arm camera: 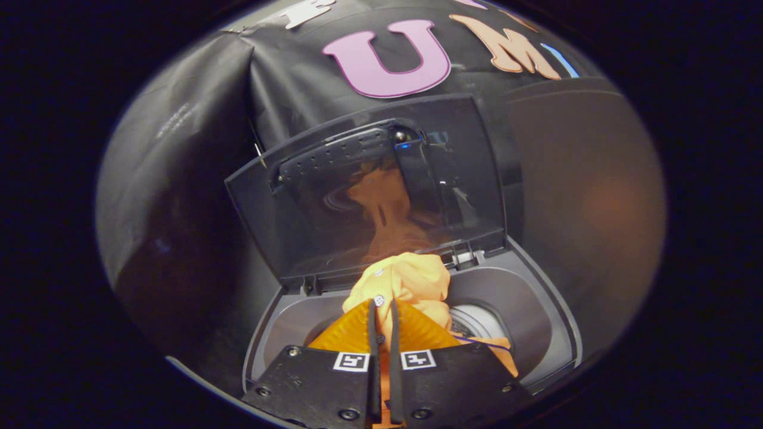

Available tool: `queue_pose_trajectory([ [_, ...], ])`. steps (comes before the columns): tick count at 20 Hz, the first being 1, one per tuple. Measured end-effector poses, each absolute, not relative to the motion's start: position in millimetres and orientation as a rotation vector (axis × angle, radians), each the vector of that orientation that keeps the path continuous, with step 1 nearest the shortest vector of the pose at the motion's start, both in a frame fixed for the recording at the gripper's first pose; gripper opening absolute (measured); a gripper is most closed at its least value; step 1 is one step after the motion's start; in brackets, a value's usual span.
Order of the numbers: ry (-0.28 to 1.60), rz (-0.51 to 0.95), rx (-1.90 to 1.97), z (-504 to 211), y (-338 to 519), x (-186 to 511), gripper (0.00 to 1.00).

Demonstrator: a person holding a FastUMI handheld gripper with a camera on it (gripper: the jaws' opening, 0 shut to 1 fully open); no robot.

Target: Put the clothes into the washing machine and then close the washing machine lid.

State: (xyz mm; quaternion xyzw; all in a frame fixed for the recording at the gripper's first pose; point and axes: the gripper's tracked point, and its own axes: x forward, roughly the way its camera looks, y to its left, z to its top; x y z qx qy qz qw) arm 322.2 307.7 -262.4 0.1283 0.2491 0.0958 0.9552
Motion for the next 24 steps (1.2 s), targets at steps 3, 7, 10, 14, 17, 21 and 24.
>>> queue_pose_trajectory([
  [3,0.518,0.172,0.255,-277,305,325,0.08],
  [7,0.547,0.138,0.283,-290,300,327,0.42],
  [10,0.567,0.115,0.286,-292,294,326,0.74],
  [14,0.569,0.119,0.271,-285,291,326,0.96],
  [17,0.558,0.108,0.239,-272,287,331,0.97],
  [21,0.544,0.109,0.173,-235,285,342,0.98],
  [24,0.483,0.107,0.119,-195,282,356,0.98],
])
